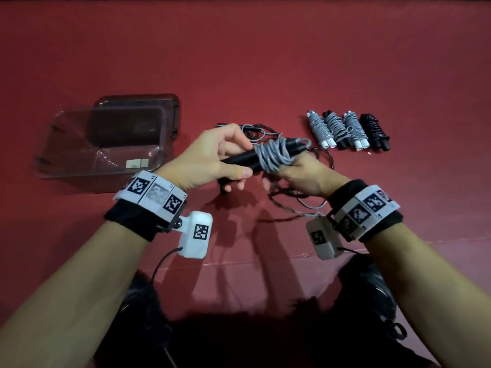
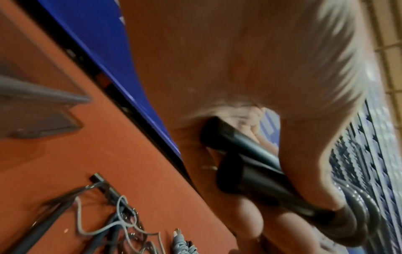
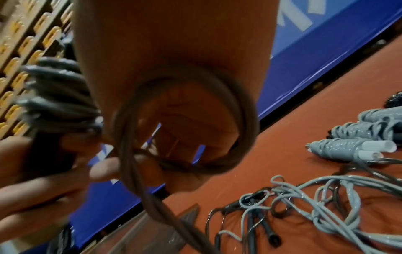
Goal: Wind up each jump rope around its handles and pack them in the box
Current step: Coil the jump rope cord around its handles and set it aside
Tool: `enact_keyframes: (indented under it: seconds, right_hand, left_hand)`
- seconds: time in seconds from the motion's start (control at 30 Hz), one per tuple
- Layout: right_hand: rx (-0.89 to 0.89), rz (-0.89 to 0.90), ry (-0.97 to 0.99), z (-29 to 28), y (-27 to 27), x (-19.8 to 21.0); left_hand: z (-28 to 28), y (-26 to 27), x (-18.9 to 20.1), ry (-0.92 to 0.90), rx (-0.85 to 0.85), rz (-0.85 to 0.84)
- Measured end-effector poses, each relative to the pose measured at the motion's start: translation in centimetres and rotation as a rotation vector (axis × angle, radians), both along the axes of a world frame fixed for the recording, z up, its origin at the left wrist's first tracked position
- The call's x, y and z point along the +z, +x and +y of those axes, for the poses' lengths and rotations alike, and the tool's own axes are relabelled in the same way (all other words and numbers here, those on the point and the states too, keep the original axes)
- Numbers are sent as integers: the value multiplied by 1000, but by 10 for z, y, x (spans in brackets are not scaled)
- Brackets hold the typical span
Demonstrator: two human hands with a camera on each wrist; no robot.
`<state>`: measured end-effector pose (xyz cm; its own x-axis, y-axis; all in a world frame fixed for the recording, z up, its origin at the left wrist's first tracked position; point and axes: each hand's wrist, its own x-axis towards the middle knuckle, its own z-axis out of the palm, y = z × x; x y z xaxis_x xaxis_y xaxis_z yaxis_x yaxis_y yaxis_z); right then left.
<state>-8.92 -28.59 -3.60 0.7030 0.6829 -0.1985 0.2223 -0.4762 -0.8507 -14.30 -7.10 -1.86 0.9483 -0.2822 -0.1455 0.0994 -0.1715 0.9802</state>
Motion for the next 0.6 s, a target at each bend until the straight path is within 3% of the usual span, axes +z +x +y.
enact_keyframes:
  seconds: [0.07,0.23,0.37,0.6]
  right_hand:
    - [53,-41,-28,7,-4,-5]
    - [-21,56,-142,5,-8,-18]
    - [-39,25,-180,9,-11,-15]
    - [61,-256,-190,15,-11,-5]
  left_hand:
    - [1,2,-12,-30,106,21]
    - [7,8,-38,38,482,41]
    - [5,10,-46,150,571,6]
    - [3,13,-49,311,713,-104]
